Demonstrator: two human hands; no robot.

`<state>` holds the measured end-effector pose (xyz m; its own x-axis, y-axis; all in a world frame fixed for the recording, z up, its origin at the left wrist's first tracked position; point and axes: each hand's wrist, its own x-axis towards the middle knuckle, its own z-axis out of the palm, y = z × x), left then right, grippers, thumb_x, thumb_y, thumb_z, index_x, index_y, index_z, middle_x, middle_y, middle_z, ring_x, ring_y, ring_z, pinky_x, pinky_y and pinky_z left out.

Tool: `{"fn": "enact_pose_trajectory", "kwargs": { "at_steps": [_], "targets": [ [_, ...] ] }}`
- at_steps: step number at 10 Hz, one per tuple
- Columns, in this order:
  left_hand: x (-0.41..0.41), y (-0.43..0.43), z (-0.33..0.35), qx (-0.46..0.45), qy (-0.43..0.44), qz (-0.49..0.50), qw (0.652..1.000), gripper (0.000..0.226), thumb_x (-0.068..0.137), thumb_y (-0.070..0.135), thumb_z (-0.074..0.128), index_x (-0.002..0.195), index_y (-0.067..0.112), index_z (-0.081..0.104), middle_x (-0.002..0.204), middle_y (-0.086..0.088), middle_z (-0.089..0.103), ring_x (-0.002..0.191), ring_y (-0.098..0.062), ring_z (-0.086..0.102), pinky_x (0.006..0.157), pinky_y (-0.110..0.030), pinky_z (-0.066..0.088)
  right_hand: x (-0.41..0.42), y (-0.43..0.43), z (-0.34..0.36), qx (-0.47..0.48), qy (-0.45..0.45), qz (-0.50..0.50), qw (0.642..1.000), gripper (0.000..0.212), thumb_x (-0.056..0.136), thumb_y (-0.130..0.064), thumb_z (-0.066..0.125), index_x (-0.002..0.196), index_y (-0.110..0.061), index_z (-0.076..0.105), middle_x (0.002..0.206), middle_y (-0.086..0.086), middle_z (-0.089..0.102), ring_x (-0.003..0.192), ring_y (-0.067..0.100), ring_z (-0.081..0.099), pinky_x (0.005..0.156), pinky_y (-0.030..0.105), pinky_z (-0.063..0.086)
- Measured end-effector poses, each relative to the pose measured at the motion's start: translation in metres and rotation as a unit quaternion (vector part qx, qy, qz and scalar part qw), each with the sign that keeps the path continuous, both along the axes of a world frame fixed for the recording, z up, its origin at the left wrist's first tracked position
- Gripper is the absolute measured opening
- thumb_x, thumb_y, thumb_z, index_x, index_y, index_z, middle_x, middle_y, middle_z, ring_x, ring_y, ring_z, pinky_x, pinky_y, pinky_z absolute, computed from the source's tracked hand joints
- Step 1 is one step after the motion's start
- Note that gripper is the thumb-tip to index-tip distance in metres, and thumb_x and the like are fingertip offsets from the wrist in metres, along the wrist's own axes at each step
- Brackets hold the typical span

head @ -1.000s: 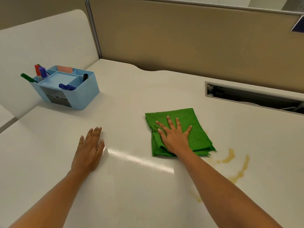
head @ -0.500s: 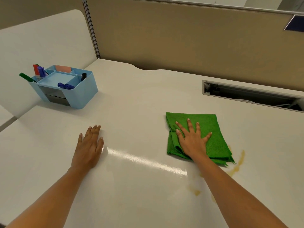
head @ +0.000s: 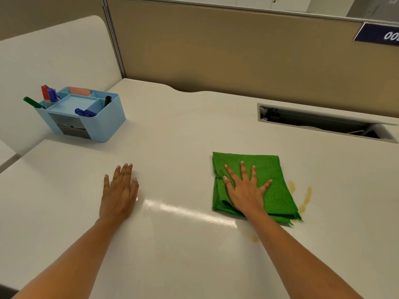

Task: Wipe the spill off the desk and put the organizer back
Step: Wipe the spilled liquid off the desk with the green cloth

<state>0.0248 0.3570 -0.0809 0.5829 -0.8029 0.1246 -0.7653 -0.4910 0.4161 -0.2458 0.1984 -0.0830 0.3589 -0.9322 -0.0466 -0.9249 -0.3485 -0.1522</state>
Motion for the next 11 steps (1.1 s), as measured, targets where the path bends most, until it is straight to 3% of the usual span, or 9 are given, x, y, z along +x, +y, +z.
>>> {"fn": "enact_pose_trajectory", "kwargs": {
  "at_steps": [3, 5, 7, 11],
  "targets": [
    [-0.041, 0.013, 0.003, 0.001, 0.003, -0.003, 1.0, 0.05, 0.097, 0.025, 0.023, 0.145, 0.019, 0.011, 0.156, 0.0, 0.015, 0.145, -0.014, 0.004, 0.118, -0.041, -0.006, 0.0, 0.001, 0.002, 0.012, 0.0, 0.006, 1.0, 0.057, 0.087, -0.067, 0.007, 0.141, -0.05, -0.001, 0.159, -0.001, -0.007, 0.145, 0.031, -0.011, 0.101, 0.073, -0.011],
    [-0.064, 0.018, 0.004, 0.01, -0.006, 0.004, 1.0, 0.064, 0.085, 0.038, 0.008, 0.145, 0.019, 0.011, 0.157, 0.0, 0.014, 0.145, -0.014, 0.003, 0.118, -0.041, -0.008, -0.003, 0.005, 0.002, 0.016, 0.001, 0.019, 1.0, 0.058, 0.086, -0.069, 0.007, 0.141, -0.051, -0.003, 0.159, -0.001, -0.008, 0.144, 0.031, -0.012, 0.101, 0.072, -0.012],
    [-0.071, 0.016, -0.001, 0.023, -0.03, 0.002, 0.999, 0.065, 0.084, 0.039, 0.006, 0.146, 0.018, 0.009, 0.157, 0.0, 0.013, 0.146, -0.014, 0.002, 0.118, -0.042, -0.006, -0.003, 0.014, 0.001, 0.009, 0.008, 0.036, 0.999, 0.059, 0.086, -0.069, 0.007, 0.141, -0.051, -0.004, 0.159, 0.0, -0.008, 0.144, 0.031, -0.011, 0.101, 0.072, -0.012],
    [-0.072, 0.016, 0.002, -0.003, -0.018, 0.006, 1.0, 0.051, 0.096, 0.025, 0.027, 0.145, 0.015, 0.014, 0.156, -0.003, 0.017, 0.145, -0.016, 0.008, 0.119, -0.043, -0.002, 0.034, 0.06, -0.001, 0.011, -0.01, 0.105, 0.994, 0.063, 0.082, -0.073, 0.005, 0.14, -0.052, -0.002, 0.158, 0.001, -0.009, 0.144, 0.033, -0.014, 0.098, 0.071, -0.019]
  ]
}}
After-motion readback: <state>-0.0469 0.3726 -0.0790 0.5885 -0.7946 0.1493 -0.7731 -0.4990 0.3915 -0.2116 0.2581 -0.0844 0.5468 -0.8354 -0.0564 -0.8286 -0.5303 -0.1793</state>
